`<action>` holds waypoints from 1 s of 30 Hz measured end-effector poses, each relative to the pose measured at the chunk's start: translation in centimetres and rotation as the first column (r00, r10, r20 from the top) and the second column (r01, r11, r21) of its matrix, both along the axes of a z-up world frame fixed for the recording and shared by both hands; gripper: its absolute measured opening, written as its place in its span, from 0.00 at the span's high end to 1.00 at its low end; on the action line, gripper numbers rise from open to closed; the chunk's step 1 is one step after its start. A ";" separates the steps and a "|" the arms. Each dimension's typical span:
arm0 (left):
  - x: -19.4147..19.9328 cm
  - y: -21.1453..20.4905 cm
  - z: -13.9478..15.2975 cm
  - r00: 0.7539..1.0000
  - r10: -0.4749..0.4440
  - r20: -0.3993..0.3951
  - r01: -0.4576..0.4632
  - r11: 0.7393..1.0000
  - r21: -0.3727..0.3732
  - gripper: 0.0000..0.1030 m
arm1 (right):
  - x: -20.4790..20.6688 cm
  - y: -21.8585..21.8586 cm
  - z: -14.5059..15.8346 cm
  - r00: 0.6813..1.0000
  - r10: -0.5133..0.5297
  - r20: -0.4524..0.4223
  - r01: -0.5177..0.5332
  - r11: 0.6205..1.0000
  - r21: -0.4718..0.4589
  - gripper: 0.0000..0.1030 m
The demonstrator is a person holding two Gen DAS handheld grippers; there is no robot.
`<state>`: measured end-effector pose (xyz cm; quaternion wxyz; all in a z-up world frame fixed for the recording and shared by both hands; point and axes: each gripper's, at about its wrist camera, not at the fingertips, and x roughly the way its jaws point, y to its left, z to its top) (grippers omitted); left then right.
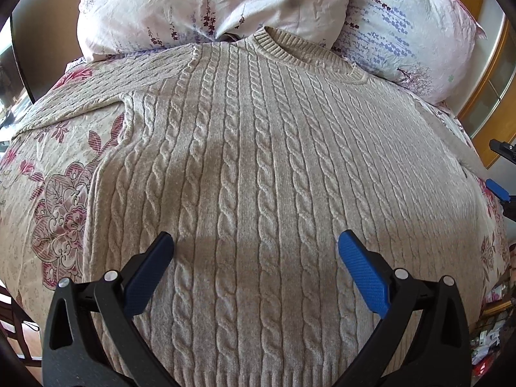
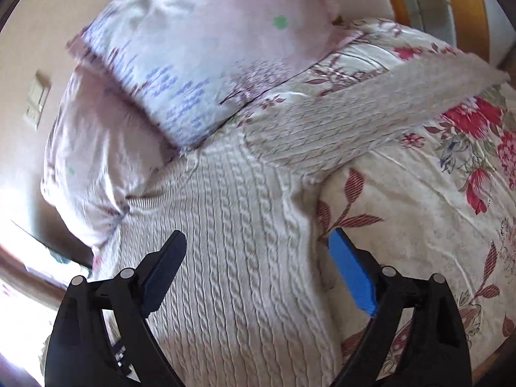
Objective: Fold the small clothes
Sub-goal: 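Move the right gripper to the sweater sleeve cuff and close on it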
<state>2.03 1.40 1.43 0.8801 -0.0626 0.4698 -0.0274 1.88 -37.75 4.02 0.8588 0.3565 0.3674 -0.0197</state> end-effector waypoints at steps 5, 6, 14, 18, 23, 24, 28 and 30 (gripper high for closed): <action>0.9 -0.1 0.1 1.000 0.025 0.006 -0.025 1.000 -0.006 0.02 | 0.9 -6.5 -1.9 0.981 -0.190 -0.028 0.191 0.952 0.237 0.37; 1.1 -0.1 0.1 1.000 0.031 0.005 -0.031 1.000 -0.008 0.02 | 1.0 -7.6 -2.4 0.974 -0.222 -0.036 0.223 0.935 0.275 0.39; 2.3 0.4 -0.2 0.997 0.074 -0.007 -0.074 0.997 -0.034 0.02 | 1.7 -11.9 -5.8 0.932 -0.349 -0.098 0.356 0.827 0.435 0.39; 2.7 0.1 -0.4 0.997 0.081 -0.014 -0.082 0.997 -0.012 0.02 | 1.8 -12.8 -6.9 0.921 -0.374 -0.108 0.380 0.803 0.460 0.40; 2.8 0.0 -0.5 0.996 0.086 -0.017 -0.086 0.996 0.011 0.02 | 1.8 -13.7 -7.3 0.910 -0.403 -0.094 0.398 0.792 0.462 0.54; 2.8 0.0 -0.5 0.996 0.087 -0.018 -0.086 0.996 0.015 0.02 | 1.9 -13.8 -7.4 0.909 -0.407 -0.093 0.401 0.793 0.459 0.58; 2.9 -0.3 -0.6 0.996 0.083 -0.025 -0.082 0.996 0.041 0.02 | 1.9 -14.3 -8.0 0.900 -0.425 -0.094 0.417 0.778 0.471 0.63; 3.0 -0.4 -0.6 0.996 0.081 -0.026 -0.080 0.996 0.045 0.02 | 1.9 -14.5 -8.1 0.896 -0.435 -0.090 0.422 0.772 0.474 0.66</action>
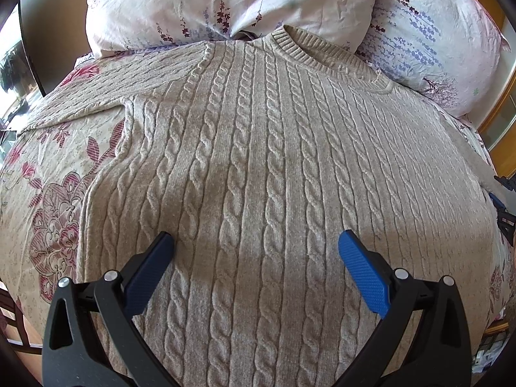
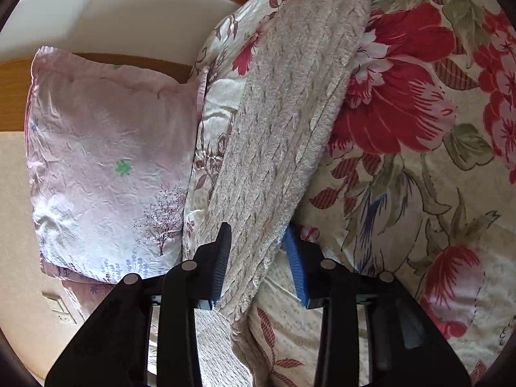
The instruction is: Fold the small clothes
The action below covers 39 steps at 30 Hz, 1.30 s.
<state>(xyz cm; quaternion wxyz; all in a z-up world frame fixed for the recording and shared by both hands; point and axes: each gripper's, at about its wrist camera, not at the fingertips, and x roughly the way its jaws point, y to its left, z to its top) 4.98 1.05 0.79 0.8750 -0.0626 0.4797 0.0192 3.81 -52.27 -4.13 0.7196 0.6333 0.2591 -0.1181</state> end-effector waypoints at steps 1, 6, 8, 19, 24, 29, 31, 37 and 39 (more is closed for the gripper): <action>0.0 0.0 0.0 1.000 -0.001 0.000 0.001 1.000 -0.001 0.02 | 0.1 0.0 0.0 1.000 -0.003 -0.001 0.003 1.000 -0.003 0.67; 0.0 0.2 0.0 1.000 -0.005 0.001 0.005 1.000 -0.006 0.02 | 0.5 0.0 0.1 1.000 0.000 -0.025 -0.002 0.998 -0.066 0.81; -0.1 0.2 0.0 1.000 -0.010 0.001 0.010 1.000 -0.005 0.02 | 0.8 0.2 0.3 1.000 0.003 -0.021 -0.005 0.996 -0.090 0.86; -0.3 0.3 0.1 0.999 -0.038 0.007 0.038 0.999 -0.014 0.02 | 2.9 2.3 5.8 0.981 0.119 0.155 -0.078 0.966 -0.247 0.91; -0.4 0.7 0.3 0.999 -0.044 0.020 0.045 0.998 -0.039 0.02 | 3.8 5.3 8.4 0.944 0.226 0.240 -0.157 0.949 -0.275 0.91; -0.6 1.2 0.6 0.999 -0.033 0.037 0.035 0.998 -0.060 0.02 | 4.6 10.3 10.0 0.878 0.373 0.301 -0.282 0.909 -0.306 0.91; -0.7 1.7 0.8 0.999 -0.021 0.048 0.025 0.997 -0.079 0.02 | 5.1 12.8 10.1 0.847 0.441 0.297 -0.347 0.882 -0.318 0.91; -1.3 2.5 1.2 0.998 -0.007 0.068 0.013 0.996 -0.089 0.02 | 6.6 20.4 7.5 0.768 0.624 0.144 -0.546 0.756 -0.361 0.91; -1.5 2.8 1.3 0.997 -0.001 0.071 0.008 0.996 -0.089 0.02 | 7.1 22.0 5.8 0.753 0.651 0.095 -0.586 0.730 -0.352 0.91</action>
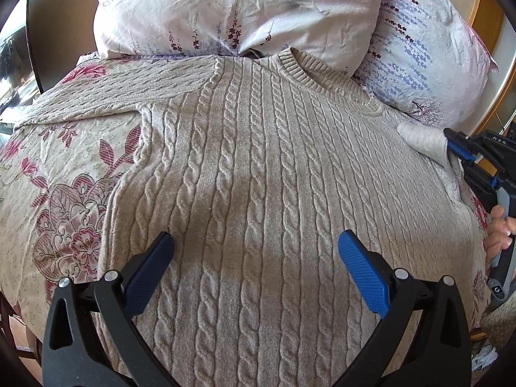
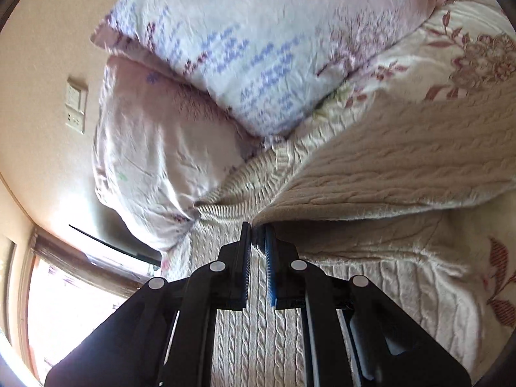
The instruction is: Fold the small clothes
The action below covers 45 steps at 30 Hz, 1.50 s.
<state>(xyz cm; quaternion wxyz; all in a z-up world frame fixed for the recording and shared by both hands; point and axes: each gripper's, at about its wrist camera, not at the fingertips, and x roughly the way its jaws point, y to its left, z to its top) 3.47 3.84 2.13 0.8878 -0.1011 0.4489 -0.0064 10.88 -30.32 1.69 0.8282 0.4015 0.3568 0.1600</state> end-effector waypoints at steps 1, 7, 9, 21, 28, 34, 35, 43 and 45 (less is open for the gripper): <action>-0.1 0.2 0.1 1.000 0.004 0.002 -0.004 1.000 0.001 0.02 | 0.3 0.6 -0.4 1.000 0.009 -0.017 -0.009 1.000 -0.008 0.91; -0.9 1.2 0.5 1.000 0.015 0.020 -0.015 1.000 -0.003 0.02 | 0.7 2.1 -1.5 0.998 0.009 -0.060 -0.011 0.999 -0.030 0.91; -1.1 1.4 0.6 1.000 0.014 0.027 -0.014 1.000 -0.006 0.02 | 0.9 1.9 -1.8 0.997 0.004 -0.074 -0.006 0.999 -0.032 0.91; -1.6 2.2 1.0 0.999 0.016 0.031 -0.015 1.000 -0.002 0.02 | 1.9 3.1 -4.0 0.988 -0.014 -0.153 0.008 0.999 -0.042 0.90; -1.7 2.6 1.0 1.000 0.011 0.029 -0.011 1.000 0.000 0.02 | 2.2 3.6 -4.5 0.985 -0.033 -0.171 0.028 0.999 -0.029 0.90; -1.6 2.5 1.1 1.000 0.005 0.029 -0.005 1.000 -0.006 0.02 | 2.0 3.3 -4.3 0.978 -0.031 -0.207 0.031 1.000 -0.004 0.82; -1.5 2.4 1.1 1.000 0.003 0.030 -0.003 1.000 -0.008 0.02 | 1.9 3.1 -4.1 0.977 -0.021 -0.214 0.023 1.000 0.006 0.78; -0.8 0.7 1.1 0.998 -0.052 0.032 0.053 0.998 -0.023 0.02 | -1.6 -1.3 -0.5 0.980 -0.112 -0.164 0.117 0.993 0.021 0.52; -0.7 0.4 1.1 0.998 -0.061 0.029 0.062 0.998 -0.024 0.02 | -2.7 -4.1 -0.1 0.962 -0.222 -0.160 0.231 0.972 0.037 0.52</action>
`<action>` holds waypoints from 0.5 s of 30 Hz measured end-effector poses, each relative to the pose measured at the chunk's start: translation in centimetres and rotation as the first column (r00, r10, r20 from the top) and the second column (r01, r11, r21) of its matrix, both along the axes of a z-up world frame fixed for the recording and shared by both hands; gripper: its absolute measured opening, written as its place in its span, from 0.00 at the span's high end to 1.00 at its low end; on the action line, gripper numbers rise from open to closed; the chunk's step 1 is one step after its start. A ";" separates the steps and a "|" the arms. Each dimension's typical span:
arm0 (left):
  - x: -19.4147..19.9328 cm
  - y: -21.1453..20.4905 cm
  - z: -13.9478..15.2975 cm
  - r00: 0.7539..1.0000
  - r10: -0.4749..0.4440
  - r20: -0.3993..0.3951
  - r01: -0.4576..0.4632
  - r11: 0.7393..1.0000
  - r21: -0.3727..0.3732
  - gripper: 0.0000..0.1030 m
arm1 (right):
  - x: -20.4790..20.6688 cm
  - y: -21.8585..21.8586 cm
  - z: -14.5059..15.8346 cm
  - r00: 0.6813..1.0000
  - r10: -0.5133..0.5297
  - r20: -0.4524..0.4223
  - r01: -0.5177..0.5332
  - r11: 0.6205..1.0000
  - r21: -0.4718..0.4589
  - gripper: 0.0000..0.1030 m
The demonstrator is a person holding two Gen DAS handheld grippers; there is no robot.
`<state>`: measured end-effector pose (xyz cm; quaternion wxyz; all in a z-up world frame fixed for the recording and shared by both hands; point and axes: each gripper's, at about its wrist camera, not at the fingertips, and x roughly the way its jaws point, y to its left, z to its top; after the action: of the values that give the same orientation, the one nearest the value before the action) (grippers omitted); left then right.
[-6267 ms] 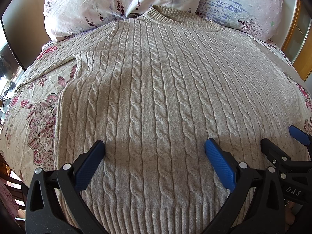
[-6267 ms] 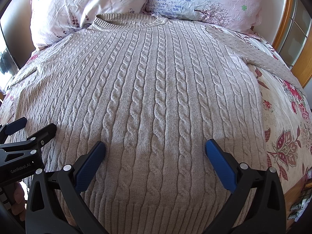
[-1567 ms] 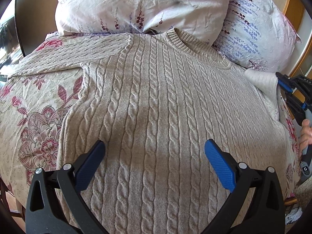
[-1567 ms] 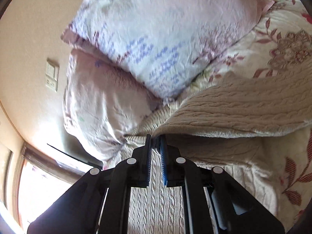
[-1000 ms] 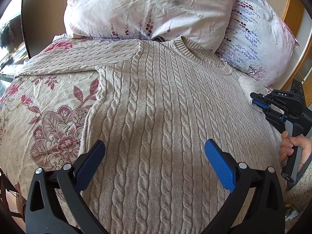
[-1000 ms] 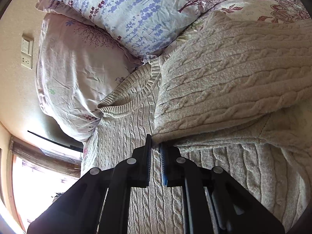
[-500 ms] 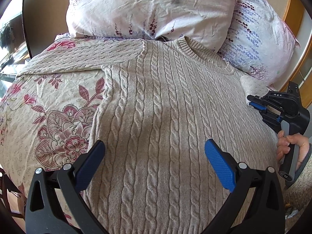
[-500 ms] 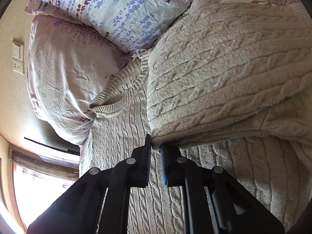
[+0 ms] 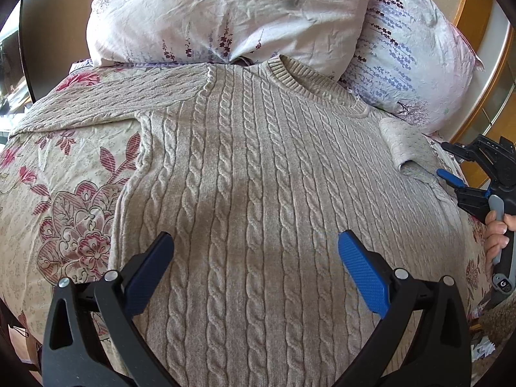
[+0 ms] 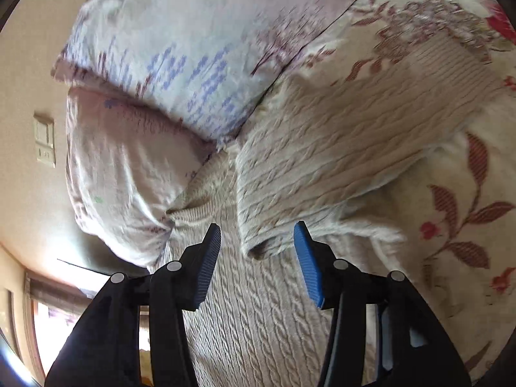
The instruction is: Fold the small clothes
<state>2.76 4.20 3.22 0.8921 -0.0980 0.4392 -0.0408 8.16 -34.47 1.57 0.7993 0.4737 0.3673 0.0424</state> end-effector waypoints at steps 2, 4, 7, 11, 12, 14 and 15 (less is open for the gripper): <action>0.0 -0.2 -0.1 1.000 -0.004 -0.005 0.004 1.000 0.000 0.02 | -1.1 -3.5 -0.6 0.990 -0.141 -0.023 0.142 0.989 0.042 0.52; -0.1 -0.2 -0.1 1.000 -0.002 -0.008 0.002 1.000 0.001 0.02 | -2.3 -6.9 -2.0 0.957 -0.277 -0.084 0.285 0.952 0.110 0.52; -0.3 0.2 -0.1 1.000 0.009 -0.011 -0.009 1.000 -0.001 0.02 | -3.9 -10.4 -4.3 0.896 -0.409 -0.172 0.438 0.878 0.192 0.52; -0.6 0.6 -0.1 0.999 0.029 -0.016 -0.029 1.000 0.000 0.02 | -4.0 -12.1 -5.6 0.869 -0.457 -0.188 0.489 0.850 0.196 0.55; -0.7 0.7 0.0 0.999 0.032 -0.017 -0.032 0.999 0.001 0.02 | -3.7 -12.3 -5.5 0.869 -0.460 -0.180 0.489 0.853 0.181 0.55; -0.8 0.8 0.0 0.999 0.036 -0.016 -0.036 0.999 0.004 0.02 | -3.2 -12.6 -5.2 0.868 -0.466 -0.170 0.490 0.859 0.147 0.59; -0.8 0.9 0.0 0.999 0.037 -0.016 -0.037 0.999 0.005 0.02 | -2.8 -12.8 -5.2 0.868 -0.467 -0.171 0.489 0.862 0.130 0.71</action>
<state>1.96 5.10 3.27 0.8894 -0.1044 0.4444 -0.0223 5.33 -47.25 -3.64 0.7153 0.6177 0.2858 -0.1582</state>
